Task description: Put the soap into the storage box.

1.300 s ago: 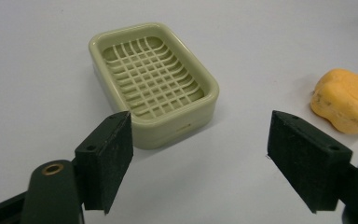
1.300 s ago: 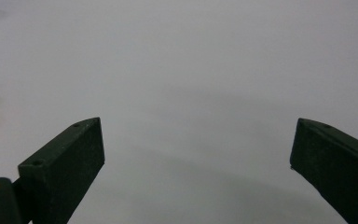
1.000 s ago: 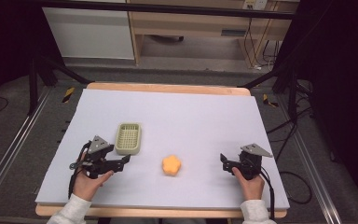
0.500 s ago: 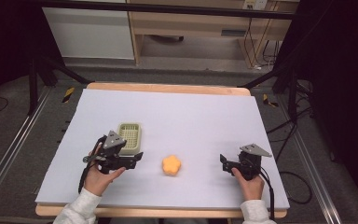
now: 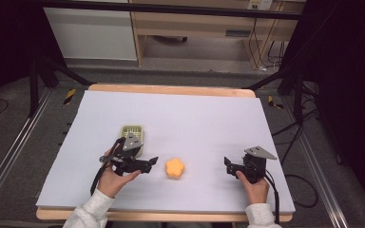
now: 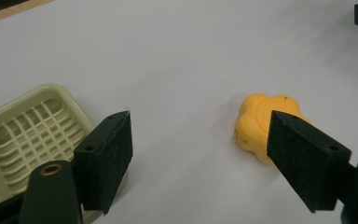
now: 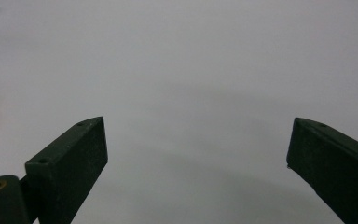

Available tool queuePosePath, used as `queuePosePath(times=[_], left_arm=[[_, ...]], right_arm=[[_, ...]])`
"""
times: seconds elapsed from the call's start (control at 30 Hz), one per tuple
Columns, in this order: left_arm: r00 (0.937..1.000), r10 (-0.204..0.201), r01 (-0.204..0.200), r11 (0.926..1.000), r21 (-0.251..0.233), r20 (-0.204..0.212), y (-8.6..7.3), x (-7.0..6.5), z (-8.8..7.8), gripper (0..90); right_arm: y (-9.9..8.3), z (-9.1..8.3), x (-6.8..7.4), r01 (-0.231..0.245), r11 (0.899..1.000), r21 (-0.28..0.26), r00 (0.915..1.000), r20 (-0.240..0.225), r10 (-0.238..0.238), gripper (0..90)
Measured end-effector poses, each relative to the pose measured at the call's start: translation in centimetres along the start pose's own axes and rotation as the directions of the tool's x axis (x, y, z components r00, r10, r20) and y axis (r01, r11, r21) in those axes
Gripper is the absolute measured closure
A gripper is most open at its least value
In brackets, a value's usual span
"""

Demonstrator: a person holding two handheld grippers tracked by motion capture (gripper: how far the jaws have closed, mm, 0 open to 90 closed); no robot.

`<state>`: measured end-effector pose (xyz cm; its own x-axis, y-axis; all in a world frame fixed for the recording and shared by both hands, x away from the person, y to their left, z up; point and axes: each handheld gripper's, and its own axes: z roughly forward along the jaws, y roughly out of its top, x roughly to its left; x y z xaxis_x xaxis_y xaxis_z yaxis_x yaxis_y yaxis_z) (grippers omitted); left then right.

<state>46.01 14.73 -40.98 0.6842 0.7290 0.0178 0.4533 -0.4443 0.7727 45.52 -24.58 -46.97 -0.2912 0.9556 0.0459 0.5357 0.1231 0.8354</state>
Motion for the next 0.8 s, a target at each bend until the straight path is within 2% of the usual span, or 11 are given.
queuePosePath(times=[0.5, 0.8], left_arm=[[0.9990, 0.041, -0.042, 0.9978, 0.052, 0.020, 0.9, -1.8, 1.4, 21.9], [0.9966, 0.074, -0.077, 0.9933, 0.086, 0.038, 1.1, -2.9, 2.5, 21.8]], right_arm=[[0.0, 0.0, 0.0, -0.008, 1.000, 0.003, 1.0000, -0.005, 0.008, 5.5], [0.0, 0.0, 0.0, -0.001, 1.000, 0.003, 1.0000, -0.006, 0.001, 5.5]])
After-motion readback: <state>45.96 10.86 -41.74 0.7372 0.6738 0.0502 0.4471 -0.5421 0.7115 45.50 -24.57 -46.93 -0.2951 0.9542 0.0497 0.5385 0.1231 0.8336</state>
